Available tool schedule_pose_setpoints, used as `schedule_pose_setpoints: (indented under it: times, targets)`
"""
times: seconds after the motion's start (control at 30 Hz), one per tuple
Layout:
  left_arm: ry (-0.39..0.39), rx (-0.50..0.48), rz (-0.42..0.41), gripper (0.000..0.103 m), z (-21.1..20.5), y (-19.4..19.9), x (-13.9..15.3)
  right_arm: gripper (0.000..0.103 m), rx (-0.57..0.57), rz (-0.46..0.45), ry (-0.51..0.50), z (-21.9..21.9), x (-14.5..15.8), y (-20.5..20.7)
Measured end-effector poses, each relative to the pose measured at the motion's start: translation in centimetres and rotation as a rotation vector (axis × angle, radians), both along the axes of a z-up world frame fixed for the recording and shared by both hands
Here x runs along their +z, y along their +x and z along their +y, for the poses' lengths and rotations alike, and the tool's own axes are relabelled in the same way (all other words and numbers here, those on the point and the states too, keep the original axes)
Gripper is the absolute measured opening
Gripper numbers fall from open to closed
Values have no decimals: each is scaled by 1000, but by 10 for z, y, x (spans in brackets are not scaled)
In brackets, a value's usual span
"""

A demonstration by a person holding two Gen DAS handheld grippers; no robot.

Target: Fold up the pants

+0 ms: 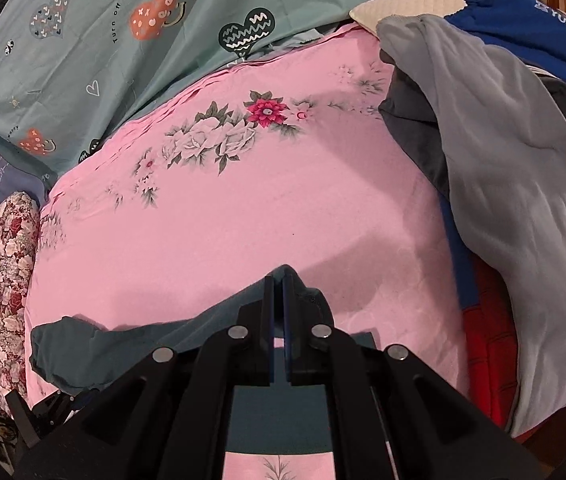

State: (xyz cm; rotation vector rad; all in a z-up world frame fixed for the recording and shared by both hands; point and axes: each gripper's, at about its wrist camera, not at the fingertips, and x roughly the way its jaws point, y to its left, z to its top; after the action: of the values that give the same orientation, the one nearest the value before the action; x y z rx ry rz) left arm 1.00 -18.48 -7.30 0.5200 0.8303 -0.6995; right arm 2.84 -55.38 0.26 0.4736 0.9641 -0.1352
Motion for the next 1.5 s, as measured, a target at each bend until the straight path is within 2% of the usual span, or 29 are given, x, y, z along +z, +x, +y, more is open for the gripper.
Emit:
schedule_pose_setpoints:
  times: [0.03,0.13,0.33,0.47,0.5,0.57,0.63,0.73,0.8,0.87,1.0,1.2,1.27,1.33,1.37,1.43,1.5]
  targets:
    - [0,-6,1,21,-2,0,-1,3,-1,9,-6,1,-2,-2]
    - [5,-27,-2,11,-6,-5,-1,3,4,21,-15,4,-8,-8]
    - [10,-28,-5,3,-10,-1,6,3,-32,46,30,-12,-29,-16]
    - [-31,-29,-60,3,-11,2,42,3,-13,-38,11,-9,7,-9]
    - [-46,-35,-62,3,-9,0,49,3,12,-76,-5,-4,22,-14]
    - [-73,-76,-30,3,-5,-10,54,3,30,-90,-26,-3,30,-29]
    - [-55,-132,16,3,-7,-23,42,3,33,-32,-37,-9,9,-49]
    - [-1,-195,89,3,-15,-37,11,3,25,92,-26,-15,-50,-81]
    - [3,-190,102,3,-18,-37,5,3,9,104,-4,-17,-71,-97]
    - [-7,-163,87,3,-16,-31,8,3,-8,79,16,-19,-79,-104]
    - [5,-114,17,7,-8,-25,14,3,-6,61,12,-17,-77,-101]
    - [-13,-101,61,9,4,-11,5,3,3,50,15,-13,-66,-90]
    - [-16,-105,75,15,6,-12,1,3,4,56,13,-11,-67,-89]
    - [-29,-107,72,36,10,-11,2,3,3,60,16,-11,-68,-89]
    - [-29,-101,67,40,10,-10,2,3,2,61,18,-11,-69,-90]
    - [-21,-89,51,42,11,-7,2,3,-5,63,25,-13,-70,-90]
    - [-29,-72,57,39,12,-5,4,3,-3,67,27,-13,-72,-87]
